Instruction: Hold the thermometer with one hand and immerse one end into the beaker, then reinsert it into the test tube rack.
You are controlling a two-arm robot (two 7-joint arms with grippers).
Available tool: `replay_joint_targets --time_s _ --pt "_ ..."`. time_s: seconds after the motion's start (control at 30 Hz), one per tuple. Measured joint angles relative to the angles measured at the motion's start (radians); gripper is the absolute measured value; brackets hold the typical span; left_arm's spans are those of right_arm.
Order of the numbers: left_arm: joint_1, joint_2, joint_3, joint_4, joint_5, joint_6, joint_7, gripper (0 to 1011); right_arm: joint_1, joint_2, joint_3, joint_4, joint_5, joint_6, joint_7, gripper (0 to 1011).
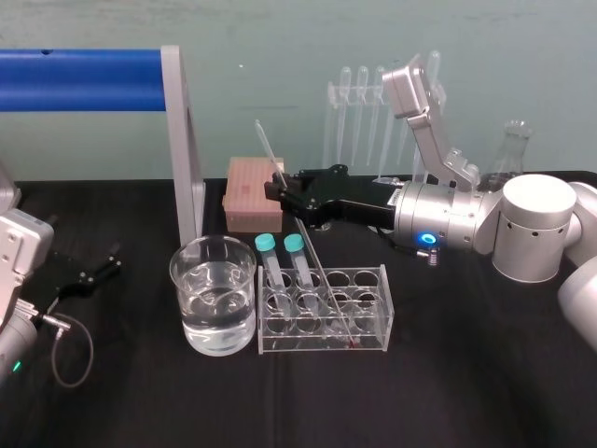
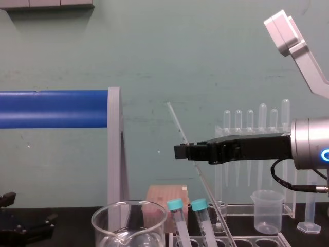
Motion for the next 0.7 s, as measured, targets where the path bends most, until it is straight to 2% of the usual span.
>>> replay_joint_targets --time_s 0.17,0.23,0.53,0.7 --pt "0.000 0.000 0.000 0.000 0.000 0.000 0.000 1008 0.000 0.000 0.000 0.000 0.000 0.000 0.000 86" --pt "0.000 0.000 0.000 0.000 0.000 0.000 0.000 1008 0.000 0.000 0.000 0.000 0.000 0.000 0.001 59" --pt "0.000 0.000 0.000 0.000 0.000 0.000 0.000 1008 -0.011 0.000 0.007 -0.006 0.007 -0.012 -0.001 53" --pt "0.000 0.000 0.000 0.000 0.000 0.000 0.000 1008 -0.035 0.006 0.023 -0.033 0.011 -0.074 -0.001 53"
